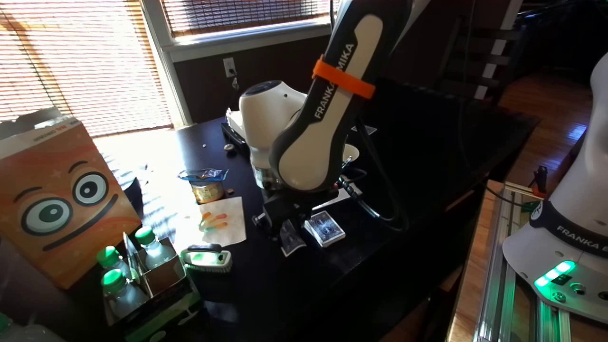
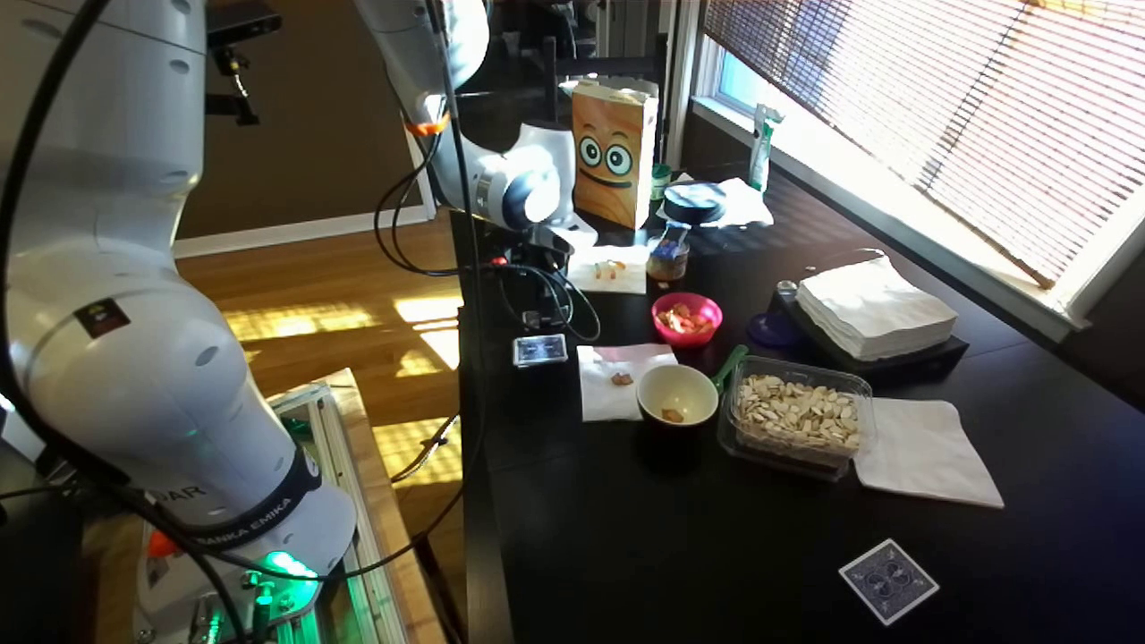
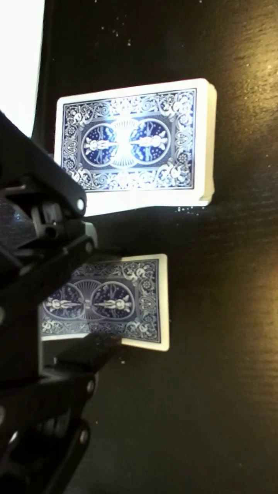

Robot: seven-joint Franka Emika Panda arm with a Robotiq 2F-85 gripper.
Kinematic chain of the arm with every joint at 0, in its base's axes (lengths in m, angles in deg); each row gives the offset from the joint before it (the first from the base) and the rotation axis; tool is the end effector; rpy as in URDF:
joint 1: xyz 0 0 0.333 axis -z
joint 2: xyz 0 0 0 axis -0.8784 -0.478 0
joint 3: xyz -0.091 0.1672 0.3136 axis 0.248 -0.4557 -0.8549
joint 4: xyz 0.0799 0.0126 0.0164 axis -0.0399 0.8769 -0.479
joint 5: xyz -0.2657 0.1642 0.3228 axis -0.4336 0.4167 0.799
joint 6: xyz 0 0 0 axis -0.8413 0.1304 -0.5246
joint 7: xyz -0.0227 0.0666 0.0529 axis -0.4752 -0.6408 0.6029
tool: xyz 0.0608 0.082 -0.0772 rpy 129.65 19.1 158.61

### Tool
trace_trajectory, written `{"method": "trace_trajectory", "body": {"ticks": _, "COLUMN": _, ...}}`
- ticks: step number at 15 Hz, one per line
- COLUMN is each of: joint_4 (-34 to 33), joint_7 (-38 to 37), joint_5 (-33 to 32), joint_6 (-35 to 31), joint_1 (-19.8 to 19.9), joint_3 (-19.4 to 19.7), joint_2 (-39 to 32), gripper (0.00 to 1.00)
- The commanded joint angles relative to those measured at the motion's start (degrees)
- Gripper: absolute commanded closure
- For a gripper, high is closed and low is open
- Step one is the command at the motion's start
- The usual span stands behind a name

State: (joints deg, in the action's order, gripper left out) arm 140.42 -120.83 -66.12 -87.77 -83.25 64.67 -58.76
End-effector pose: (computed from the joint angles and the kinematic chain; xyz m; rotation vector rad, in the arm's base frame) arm 0.5210 0.2397 0.1148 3.0555 -0.6430 -0.1037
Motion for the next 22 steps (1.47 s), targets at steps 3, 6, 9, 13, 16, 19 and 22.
{"method": "trace_trajectory", "body": {"ticks": 3, "joint_4": 2.7, "joint_7": -0.6, "joint_5": -0.7, "joint_6": 0.0, "joint_1": -0.4, "joint_3": 1.2, "joint_2": 2.3, "gripper": 0.51}}
{"method": "trace_trajectory", "body": {"ticks": 6, "joint_4": 3.5, "joint_7": -0.8, "joint_5": -0.8, "joint_6": 0.1, "joint_1": -0.4, "joint_3": 1.5, "joint_2": 2.9, "gripper": 0.5}}
{"method": "trace_trajectory", "body": {"ticks": 9, "joint_4": 4.1, "joint_7": -0.8, "joint_5": -0.8, "joint_6": 0.0, "joint_1": -0.3, "joint_3": 1.6, "joint_2": 3.5, "gripper": 0.53}}
{"method": "trace_trajectory", "body": {"ticks": 13, "joint_4": 4.8, "joint_7": -0.6, "joint_5": -0.7, "joint_6": -0.2, "joint_1": -0.1, "joint_3": 1.5, "joint_2": 4.2, "gripper": 0.57}}
{"method": "trace_trajectory", "body": {"ticks": 16, "joint_4": 5.1, "joint_7": -0.6, "joint_5": -0.7, "joint_6": -0.2, "joint_1": -0.1, "joint_3": 1.4, "joint_2": 4.6, "gripper": 0.59}}
{"method": "trace_trajectory", "body": {"ticks": 19, "joint_4": 5.4, "joint_7": -0.7, "joint_5": -0.7, "joint_6": -0.3, "joint_1": 0.0, "joint_3": 1.3, "joint_2": 4.9, "gripper": 0.61}}
{"method": "trace_trajectory", "body": {"ticks": 22, "joint_4": 6.2, "joint_7": -0.9, "joint_5": -0.7, "joint_6": -0.3, "joint_1": 0.0, "joint_3": 1.4, "joint_2": 5.5, "gripper": 0.58}}
